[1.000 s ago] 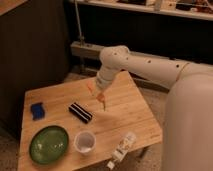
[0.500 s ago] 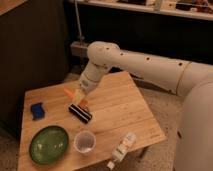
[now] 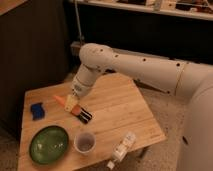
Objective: Place the pepper in the ceramic bowl
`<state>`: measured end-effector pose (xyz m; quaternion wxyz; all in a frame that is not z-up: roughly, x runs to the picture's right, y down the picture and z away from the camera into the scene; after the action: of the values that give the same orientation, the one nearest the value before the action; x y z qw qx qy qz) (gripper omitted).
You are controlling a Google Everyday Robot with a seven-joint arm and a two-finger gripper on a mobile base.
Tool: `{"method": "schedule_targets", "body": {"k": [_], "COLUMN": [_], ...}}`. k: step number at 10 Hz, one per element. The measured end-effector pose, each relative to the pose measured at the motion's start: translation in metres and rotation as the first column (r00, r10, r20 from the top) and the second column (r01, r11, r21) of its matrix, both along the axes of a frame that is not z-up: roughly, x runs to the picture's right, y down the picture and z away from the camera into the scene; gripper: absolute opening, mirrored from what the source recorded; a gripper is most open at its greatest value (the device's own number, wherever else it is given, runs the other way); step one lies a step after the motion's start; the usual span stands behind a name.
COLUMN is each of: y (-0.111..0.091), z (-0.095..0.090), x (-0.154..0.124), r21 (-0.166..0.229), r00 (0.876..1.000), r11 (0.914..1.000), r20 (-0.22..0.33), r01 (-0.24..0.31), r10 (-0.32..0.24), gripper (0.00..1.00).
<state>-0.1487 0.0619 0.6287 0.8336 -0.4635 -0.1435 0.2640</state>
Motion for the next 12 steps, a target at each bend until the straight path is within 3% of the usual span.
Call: {"method": "schedule_targets", "body": {"k": [2, 5, 8, 9, 11, 12], "y": [-0.002, 0.01, 0.056, 0.079, 0.115, 0.143], "z": [0.001, -0.018, -0.044, -0.051, -0.052, -0.041], "x": [0.002, -0.036, -0.087, -0.106, -0.13, -0.144], "r21": [0.018, 0.078, 0.115, 0.12, 0.114, 0.101], "r00": [1.0, 0.992, 0.973, 0.961, 0.942, 0.927], "r11": [0.9996, 0.9897, 0.9685, 0.9577, 0.941, 0.9276], "r20": [-0.016, 0.017, 0.049, 0.058, 0.072, 0.074], "r01": [0.022, 0.12, 0.221, 0.262, 0.319, 0.36], "r10": [-0.022, -0.121, -0.228, -0.27, -0.328, -0.368], "gripper": [0.0, 0.0, 0.0, 0.01, 0.1, 0.23]}}
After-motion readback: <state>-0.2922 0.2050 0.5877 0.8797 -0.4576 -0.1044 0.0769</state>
